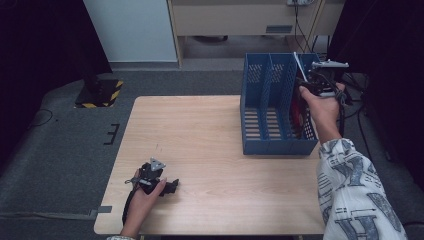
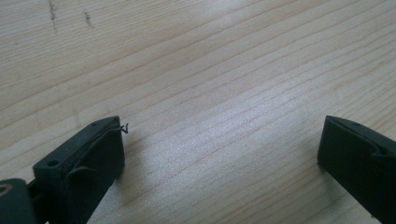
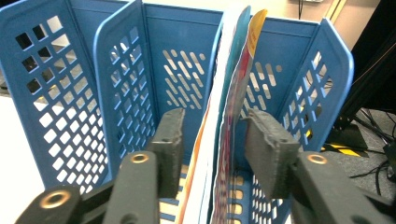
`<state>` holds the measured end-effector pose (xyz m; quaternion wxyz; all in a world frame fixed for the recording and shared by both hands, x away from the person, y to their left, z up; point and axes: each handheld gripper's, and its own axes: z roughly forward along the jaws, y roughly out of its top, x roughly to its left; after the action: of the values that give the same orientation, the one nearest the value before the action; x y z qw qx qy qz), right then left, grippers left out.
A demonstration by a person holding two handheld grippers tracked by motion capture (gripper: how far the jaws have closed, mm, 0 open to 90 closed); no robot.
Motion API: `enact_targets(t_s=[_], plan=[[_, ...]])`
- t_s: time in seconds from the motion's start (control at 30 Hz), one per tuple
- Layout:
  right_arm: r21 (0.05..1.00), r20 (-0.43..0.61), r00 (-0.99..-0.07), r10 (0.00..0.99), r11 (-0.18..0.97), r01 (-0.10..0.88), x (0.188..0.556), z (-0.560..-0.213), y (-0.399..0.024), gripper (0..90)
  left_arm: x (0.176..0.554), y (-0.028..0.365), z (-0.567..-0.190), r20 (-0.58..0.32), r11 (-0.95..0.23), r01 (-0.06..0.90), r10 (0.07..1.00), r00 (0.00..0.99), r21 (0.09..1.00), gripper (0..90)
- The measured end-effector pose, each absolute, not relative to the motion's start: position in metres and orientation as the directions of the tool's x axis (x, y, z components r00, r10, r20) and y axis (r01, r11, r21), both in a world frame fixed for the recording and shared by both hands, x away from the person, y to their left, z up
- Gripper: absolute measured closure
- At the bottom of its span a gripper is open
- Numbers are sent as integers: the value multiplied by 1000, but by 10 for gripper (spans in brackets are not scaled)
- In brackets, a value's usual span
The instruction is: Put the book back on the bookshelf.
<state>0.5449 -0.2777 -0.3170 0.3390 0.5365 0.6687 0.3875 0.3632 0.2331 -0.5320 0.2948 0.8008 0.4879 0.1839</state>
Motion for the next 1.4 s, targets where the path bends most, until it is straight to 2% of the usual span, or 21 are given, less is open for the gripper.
enact_targets(t_s=[0.53,1.03,1.13,1.4], plan=[[885,-30,-202,979,120,450,542,-315,-275,415,363,233,-532,7,-350,672,889,457,652,0],[928,33,-278,960,74,364,526,-306,-272,92,363,233,-533,3,-344,667,890,456,661,0],[936,19,-280,960,81,341,520,-305,-271,58,362,233,-533,1,-343,666,889,458,663,0],[941,17,-317,948,92,327,501,-300,-273,46,363,233,-533,1,-345,669,889,457,658,0]])
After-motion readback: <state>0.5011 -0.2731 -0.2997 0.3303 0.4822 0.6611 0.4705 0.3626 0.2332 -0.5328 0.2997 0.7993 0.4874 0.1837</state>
